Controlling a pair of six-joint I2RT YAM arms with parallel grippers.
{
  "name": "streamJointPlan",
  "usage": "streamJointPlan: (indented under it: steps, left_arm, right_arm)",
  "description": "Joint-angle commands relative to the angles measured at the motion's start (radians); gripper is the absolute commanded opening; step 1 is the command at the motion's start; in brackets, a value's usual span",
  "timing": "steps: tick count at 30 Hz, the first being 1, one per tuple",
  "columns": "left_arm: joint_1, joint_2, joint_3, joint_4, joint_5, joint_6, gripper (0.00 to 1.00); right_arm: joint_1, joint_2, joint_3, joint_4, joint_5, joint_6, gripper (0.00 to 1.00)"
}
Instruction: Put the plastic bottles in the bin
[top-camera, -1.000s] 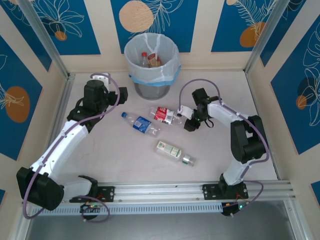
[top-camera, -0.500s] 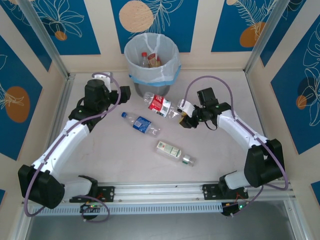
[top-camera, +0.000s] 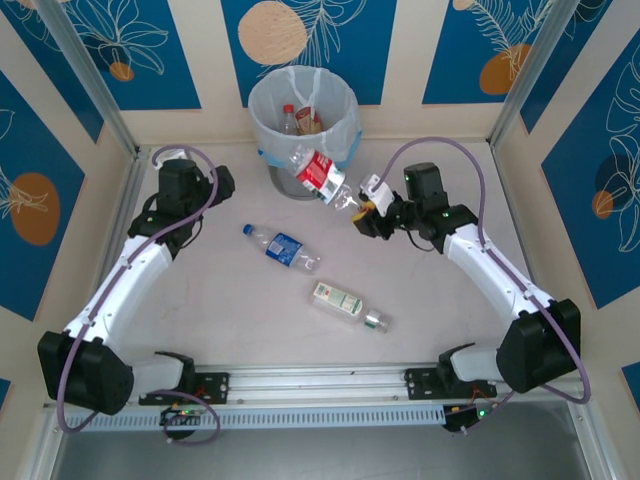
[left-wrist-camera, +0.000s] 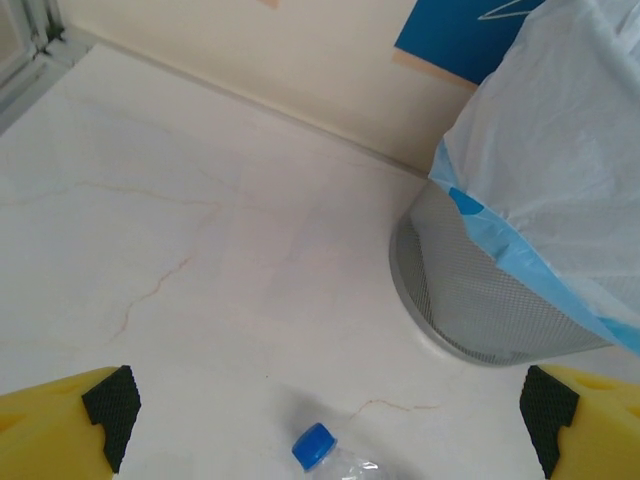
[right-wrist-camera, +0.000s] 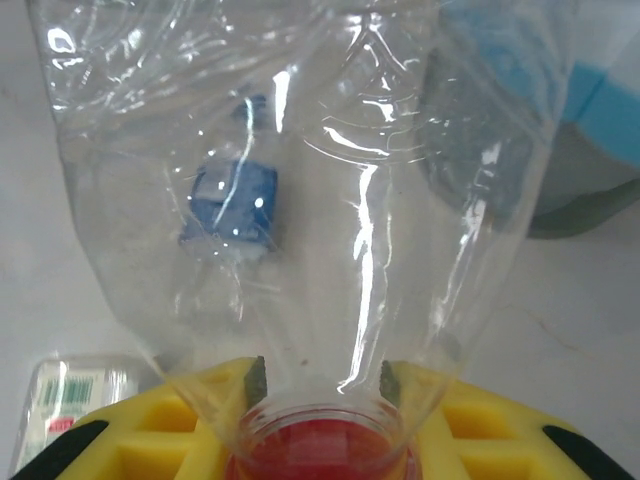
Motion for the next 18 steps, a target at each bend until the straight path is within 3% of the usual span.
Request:
streamJointPlan:
  steps: [1,4,8,12,18]
  left_arm:
    - [0.014,0.025,0.046,-0.080,0.037,-0.056,0.99]
    - [0.015,0.025,0.057,-0.103,0.035,-0.055,0.99]
    - [0.015,0.006,0.051,-0.106,0.046,-0.050,0.99]
    - [0.015,-0.006,0.053,-0.120,0.039,-0.034,0.99]
    - [0.016,-0.029,0.042,-0.129,0.025,-0.031,0.99]
  right_arm:
    - [0.021,0.027,0.105,0.037,0.014,0.101,0.00]
    - [0.021,0.059,0.173,0.030,0.058,0.099,0.00]
    - [0.021,0.132,0.303,-0.008,0.236,0.063,0.00]
    - [0.027,0.222,0.444,-0.051,0.399,-0.059,0.00]
    - [0.027,0.393,0.669,-0.108,0.531,-0.225,0.00]
